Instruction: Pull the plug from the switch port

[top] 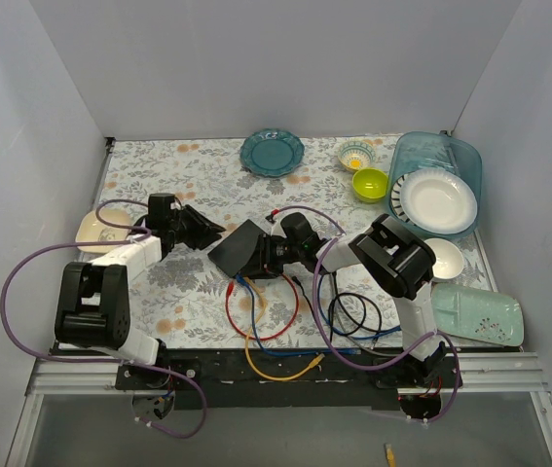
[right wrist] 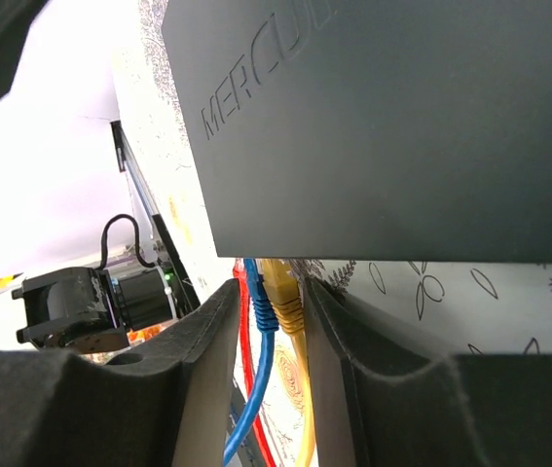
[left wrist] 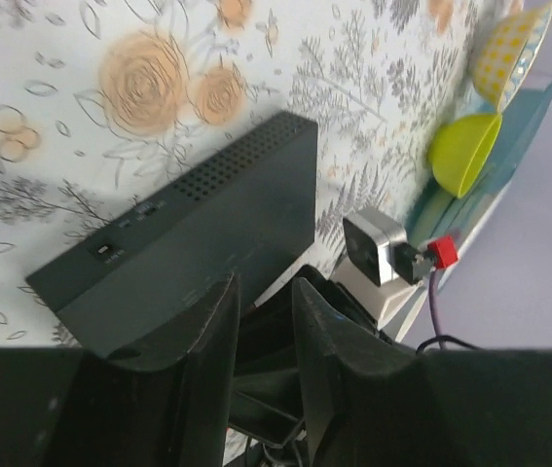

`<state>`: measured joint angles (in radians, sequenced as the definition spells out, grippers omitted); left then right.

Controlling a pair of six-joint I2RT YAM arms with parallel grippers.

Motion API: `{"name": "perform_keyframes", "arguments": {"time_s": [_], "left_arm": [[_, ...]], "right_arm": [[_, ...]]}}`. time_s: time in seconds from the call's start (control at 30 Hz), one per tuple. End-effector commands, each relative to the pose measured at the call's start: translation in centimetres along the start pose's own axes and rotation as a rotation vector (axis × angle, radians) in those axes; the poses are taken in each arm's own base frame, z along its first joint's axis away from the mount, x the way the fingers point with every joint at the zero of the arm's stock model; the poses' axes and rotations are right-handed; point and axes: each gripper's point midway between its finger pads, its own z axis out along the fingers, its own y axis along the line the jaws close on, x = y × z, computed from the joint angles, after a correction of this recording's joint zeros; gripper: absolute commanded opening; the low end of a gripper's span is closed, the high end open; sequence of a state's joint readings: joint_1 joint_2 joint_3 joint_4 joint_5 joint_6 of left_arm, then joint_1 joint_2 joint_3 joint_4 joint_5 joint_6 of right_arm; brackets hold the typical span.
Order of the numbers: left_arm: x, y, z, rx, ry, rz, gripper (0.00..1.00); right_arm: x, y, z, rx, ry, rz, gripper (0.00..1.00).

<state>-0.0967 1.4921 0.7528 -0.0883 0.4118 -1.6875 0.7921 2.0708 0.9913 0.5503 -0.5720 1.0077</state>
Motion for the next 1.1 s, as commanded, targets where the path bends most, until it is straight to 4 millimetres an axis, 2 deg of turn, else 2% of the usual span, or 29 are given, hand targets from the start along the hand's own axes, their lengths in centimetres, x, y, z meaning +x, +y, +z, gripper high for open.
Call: {"name": "perform_keyframes", "arguments": {"time_s": [0.0, 0.2, 0.4, 0.57, 0.87, 0.9, 1.03, 1.07], "left_arm": [[3.6, 0.8, 0.6, 0.026, 0.140, 0.008, 0.27], [6.0, 3.9, 1.3, -0.032, 0.227, 0.006, 0.25], [6.8, 5.9, 1.6, -0.079, 0.248, -0.011, 0.25], [6.7, 6.2, 1.8, -0.090, 0.244, -0.003, 0.25], [6.9, 6.8, 1.9, -0.107, 0.250, -0.001, 0.24], [6.9, 6.8, 1.9, -0.107, 0.250, -0.001, 0.24], [7.1, 7.2, 1.9, -0.114, 0.254, -0.002, 0.24], [7.1, 7.2, 1.9, -0.113, 0.253, -0.001, 0.24]], "right_arm": [[4.0, -6.2, -0.3, 0.185, 0.096, 0.065, 0.40], [4.0, -6.5, -0.1, 0.194, 0.097, 0.093, 0.39], [3.1, -6.2, 0.5, 0.182, 0.079, 0.134, 0.38], [2.0, -5.6, 0.9, 0.187, 0.068, 0.115, 0.35], [1.7, -5.7, 1.3, 0.201, 0.075, 0.099, 0.32], [1.6, -5.7, 1.3, 0.200, 0.074, 0.099, 0.30], [1.8, -5.5, 1.5, 0.190, 0.084, 0.088, 0.08], [2.1, -5.7, 1.4, 0.189, 0.093, 0.081, 0.06]]}}
